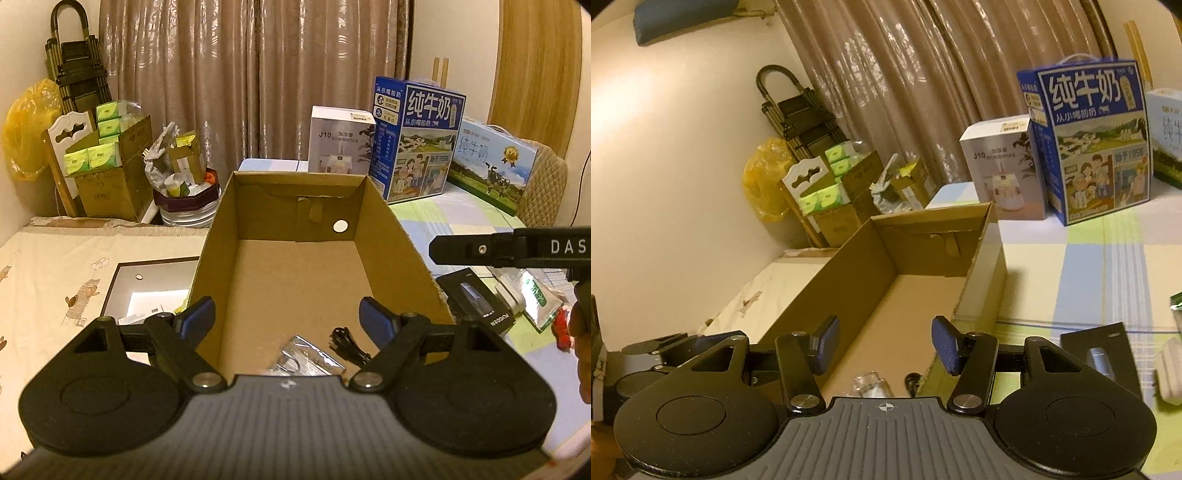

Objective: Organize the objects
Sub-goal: 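Move both open tools back toward the items on the table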

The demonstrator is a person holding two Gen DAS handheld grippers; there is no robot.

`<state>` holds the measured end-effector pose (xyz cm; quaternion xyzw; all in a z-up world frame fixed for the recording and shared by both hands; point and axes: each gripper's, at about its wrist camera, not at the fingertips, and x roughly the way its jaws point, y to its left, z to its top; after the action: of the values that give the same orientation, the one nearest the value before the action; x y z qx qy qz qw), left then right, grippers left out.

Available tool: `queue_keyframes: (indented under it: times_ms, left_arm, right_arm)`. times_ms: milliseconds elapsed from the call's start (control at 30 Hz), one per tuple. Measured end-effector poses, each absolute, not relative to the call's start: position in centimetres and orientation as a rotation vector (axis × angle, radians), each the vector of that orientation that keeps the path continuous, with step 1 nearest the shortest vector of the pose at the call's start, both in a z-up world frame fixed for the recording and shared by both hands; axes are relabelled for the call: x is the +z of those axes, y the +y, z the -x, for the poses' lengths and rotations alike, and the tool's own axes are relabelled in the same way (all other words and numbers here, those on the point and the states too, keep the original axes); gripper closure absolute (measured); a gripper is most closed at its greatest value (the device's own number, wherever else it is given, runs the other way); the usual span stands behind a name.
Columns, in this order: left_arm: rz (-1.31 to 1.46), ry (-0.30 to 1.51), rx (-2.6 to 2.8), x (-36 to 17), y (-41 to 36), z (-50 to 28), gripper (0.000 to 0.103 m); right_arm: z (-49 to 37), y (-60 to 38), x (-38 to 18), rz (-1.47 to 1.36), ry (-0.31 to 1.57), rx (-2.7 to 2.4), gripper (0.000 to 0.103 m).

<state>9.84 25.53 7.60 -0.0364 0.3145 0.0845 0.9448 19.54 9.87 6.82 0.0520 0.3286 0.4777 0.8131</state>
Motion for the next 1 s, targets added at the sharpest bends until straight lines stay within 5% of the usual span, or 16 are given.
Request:
queue_keyframes:
  times_ms: [400,1000]
  left_arm:
    - [0.087,0.624,0.153,8.6,22.9,-8.6,0.016]
    - [0.088,0.569,-0.028,10.9,11.7,-10.7,0.006]
  right_arm:
    - [-18.5,3.9,7.7,0.066,0.547,0.897,0.05]
    - [-19.6,-12.9,7.5,-0.039,0.552,0.527,0.051]
